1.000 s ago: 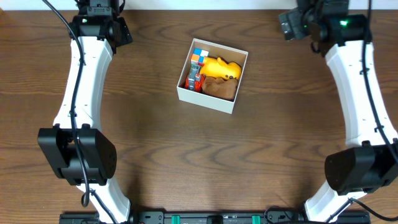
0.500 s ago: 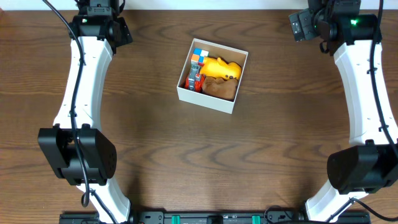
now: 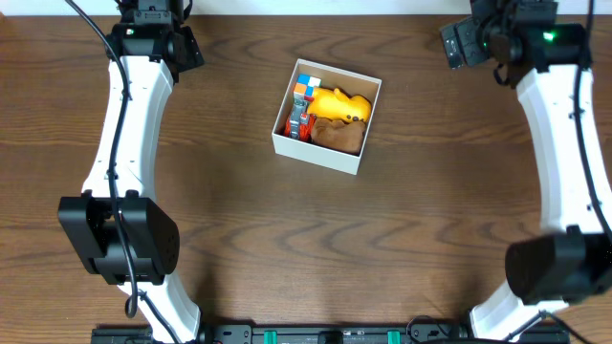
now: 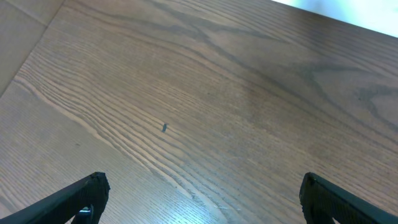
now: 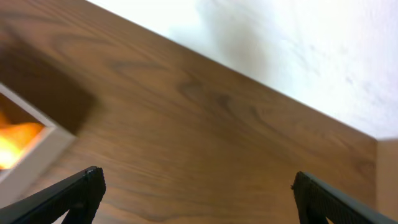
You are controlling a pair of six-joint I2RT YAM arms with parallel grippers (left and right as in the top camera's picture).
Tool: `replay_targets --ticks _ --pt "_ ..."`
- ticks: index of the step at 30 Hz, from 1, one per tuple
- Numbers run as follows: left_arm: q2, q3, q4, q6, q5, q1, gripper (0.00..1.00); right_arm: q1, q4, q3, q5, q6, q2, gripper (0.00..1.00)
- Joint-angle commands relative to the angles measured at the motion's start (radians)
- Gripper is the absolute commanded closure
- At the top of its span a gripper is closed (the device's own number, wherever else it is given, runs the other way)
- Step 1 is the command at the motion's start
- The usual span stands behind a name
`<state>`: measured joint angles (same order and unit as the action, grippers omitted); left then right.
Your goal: Pack container
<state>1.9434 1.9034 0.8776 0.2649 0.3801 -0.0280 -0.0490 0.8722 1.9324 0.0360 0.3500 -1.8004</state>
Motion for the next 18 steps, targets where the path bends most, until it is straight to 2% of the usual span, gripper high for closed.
replay_targets --ticks 1,10,13,18 --pt "-0.003 0.005 0.0 0.002 0.002 0.001 0.02 0.005 -0.004 0.008 -0.125 -0.014 0.182 0.01" --pt "-0.003 0.005 0.0 0.002 0.002 0.001 0.02 0.011 0.01 -0.082 -0.194 -0.013 0.542 0.01" --pt "-0.003 0.005 0.0 0.002 0.002 0.001 0.02 0.011 0.007 -0.18 -0.194 -0.019 0.682 0.01" --pt "-0.003 0.005 0.0 0.002 0.002 0.001 0.02 0.023 -0.009 -0.4 -0.194 -0.113 0.915 0.01"
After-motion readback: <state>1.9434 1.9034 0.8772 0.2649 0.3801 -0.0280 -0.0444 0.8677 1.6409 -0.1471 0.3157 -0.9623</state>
